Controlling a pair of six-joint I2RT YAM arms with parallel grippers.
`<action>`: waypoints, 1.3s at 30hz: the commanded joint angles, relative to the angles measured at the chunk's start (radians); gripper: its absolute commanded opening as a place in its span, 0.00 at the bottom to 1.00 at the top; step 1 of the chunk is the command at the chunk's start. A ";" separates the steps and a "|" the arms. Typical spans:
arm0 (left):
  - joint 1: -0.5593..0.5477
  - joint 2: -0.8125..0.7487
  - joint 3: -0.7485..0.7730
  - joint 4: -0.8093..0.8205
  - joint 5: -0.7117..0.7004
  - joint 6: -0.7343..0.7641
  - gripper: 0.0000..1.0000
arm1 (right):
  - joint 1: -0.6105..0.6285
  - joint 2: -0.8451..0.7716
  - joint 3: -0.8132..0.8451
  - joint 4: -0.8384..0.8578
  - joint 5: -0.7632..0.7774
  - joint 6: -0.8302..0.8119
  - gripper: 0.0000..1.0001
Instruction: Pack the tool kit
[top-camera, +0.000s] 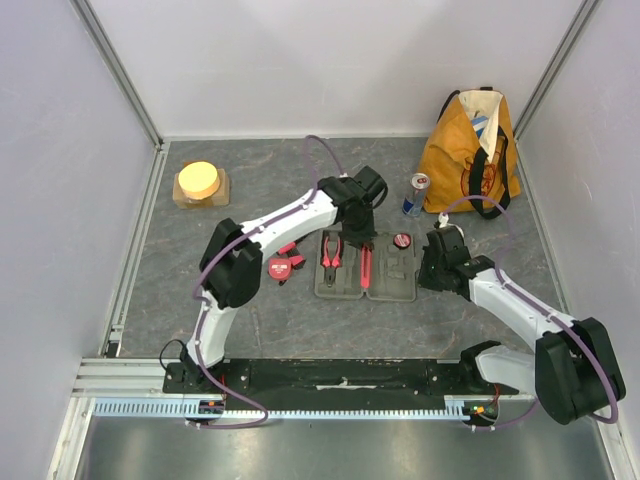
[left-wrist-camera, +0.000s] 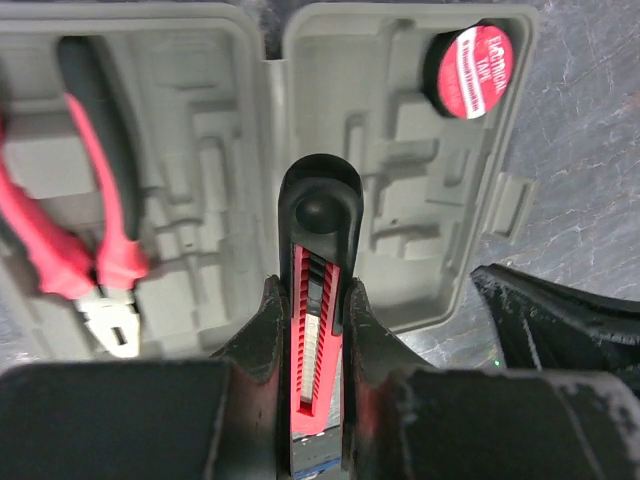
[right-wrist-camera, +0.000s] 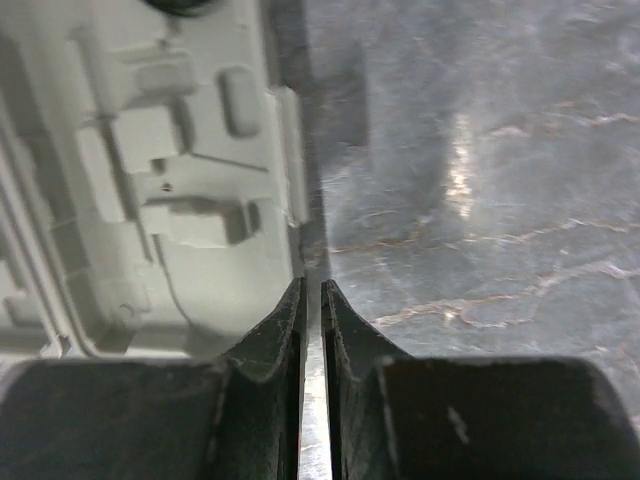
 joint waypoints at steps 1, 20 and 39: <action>-0.042 0.075 0.107 -0.054 -0.067 -0.061 0.02 | -0.002 -0.025 -0.010 0.079 -0.156 -0.080 0.16; -0.112 0.288 0.303 -0.157 -0.237 -0.116 0.02 | -0.002 -0.143 -0.019 -0.013 -0.045 -0.021 0.20; -0.114 0.305 0.322 -0.167 -0.318 -0.116 0.31 | -0.004 -0.129 -0.021 -0.008 -0.043 -0.017 0.22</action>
